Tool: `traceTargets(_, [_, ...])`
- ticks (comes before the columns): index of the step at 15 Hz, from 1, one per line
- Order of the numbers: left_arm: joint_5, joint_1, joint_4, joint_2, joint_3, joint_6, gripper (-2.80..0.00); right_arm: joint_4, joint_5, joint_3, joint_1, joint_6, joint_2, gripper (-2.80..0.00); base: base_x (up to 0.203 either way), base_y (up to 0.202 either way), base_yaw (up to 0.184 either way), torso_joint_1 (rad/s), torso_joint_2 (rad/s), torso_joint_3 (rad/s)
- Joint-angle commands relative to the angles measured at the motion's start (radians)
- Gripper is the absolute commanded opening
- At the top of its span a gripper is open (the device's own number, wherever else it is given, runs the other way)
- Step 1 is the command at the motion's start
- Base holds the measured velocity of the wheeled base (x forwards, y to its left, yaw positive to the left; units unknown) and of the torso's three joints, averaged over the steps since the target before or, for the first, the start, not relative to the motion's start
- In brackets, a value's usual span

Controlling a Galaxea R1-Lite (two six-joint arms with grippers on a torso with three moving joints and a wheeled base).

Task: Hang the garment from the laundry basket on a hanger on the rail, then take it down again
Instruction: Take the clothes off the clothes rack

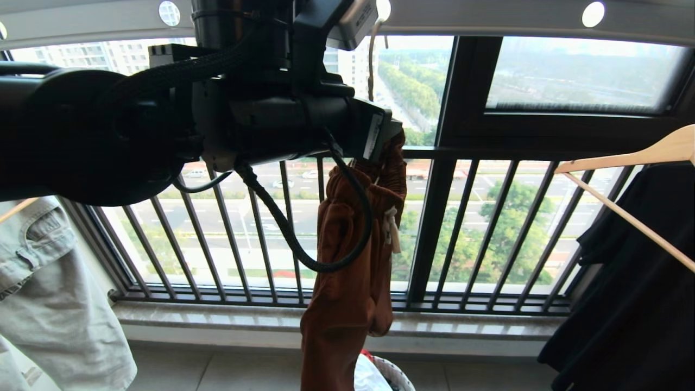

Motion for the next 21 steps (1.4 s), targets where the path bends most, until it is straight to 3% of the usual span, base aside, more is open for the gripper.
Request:
traceTargets(1, [0.001, 0.000, -0.001, -0.008, 0.001, 0.000, -2.80, 0.000, 0.000, 0.000, 0.000, -0.001, 0.002, -2.80, 0.000, 0.000, 0.000, 0.000, 0.00, 0.000])
traceTargets(21, [0.022, 0.000, 0.001, -0.115, 0.021, 0.000, -2.80, 0.004, 0.000, -0.001, 0.000, -0.001, 0.002, -2.80, 0.000, 0.000, 0.000, 0.000, 0.00, 0.000])
